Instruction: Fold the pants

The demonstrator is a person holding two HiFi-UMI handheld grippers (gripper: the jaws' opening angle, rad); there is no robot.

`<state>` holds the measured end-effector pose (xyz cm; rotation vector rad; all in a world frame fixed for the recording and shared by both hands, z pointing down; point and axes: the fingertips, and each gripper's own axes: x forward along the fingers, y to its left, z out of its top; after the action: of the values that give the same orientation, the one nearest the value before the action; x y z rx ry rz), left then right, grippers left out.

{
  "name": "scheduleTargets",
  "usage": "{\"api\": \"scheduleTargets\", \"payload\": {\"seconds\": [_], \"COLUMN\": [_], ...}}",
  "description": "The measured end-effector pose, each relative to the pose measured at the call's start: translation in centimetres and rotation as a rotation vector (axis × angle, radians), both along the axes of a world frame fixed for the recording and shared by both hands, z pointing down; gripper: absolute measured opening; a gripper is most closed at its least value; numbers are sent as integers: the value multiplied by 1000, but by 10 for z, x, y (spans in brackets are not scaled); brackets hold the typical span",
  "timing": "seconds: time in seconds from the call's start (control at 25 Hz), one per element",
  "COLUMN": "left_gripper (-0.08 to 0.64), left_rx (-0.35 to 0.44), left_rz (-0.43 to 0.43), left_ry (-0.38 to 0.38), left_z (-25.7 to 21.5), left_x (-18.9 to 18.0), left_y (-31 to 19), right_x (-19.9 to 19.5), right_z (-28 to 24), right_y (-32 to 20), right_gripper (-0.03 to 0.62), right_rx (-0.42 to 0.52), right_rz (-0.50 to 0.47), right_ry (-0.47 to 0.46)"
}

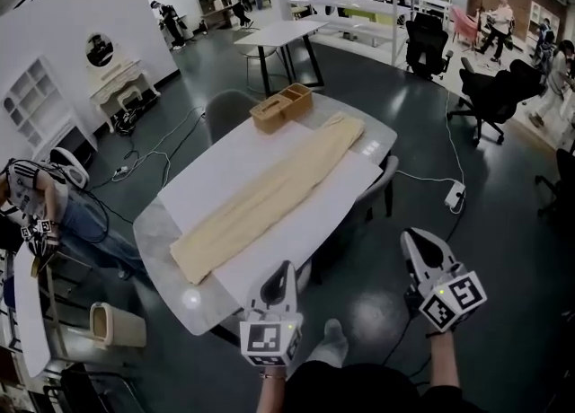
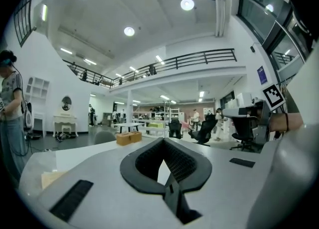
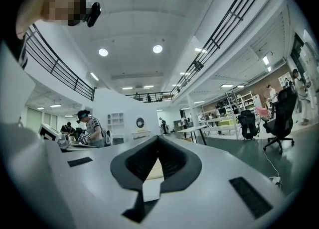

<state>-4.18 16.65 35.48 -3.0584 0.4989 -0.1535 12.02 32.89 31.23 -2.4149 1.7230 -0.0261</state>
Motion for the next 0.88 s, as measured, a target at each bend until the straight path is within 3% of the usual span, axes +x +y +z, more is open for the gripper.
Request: {"api": "scheduleTargets", "payload": {"seconds": [0.48, 0.88], "left_gripper": [14, 14], "left_rx": [-31, -37], "left_rz": [44, 99], "left_ry": [3, -5], "left_z": [4, 15], "left_x": [97, 153], "left_y": [-78, -106], "right_x": [84, 128], "right_z": [15, 29], "right_y": [-86, -121], "right_gripper": [14, 14], "right_rx": [-33, -61], "right_rz": [6, 28], "right_ry": [-52, -68]}}
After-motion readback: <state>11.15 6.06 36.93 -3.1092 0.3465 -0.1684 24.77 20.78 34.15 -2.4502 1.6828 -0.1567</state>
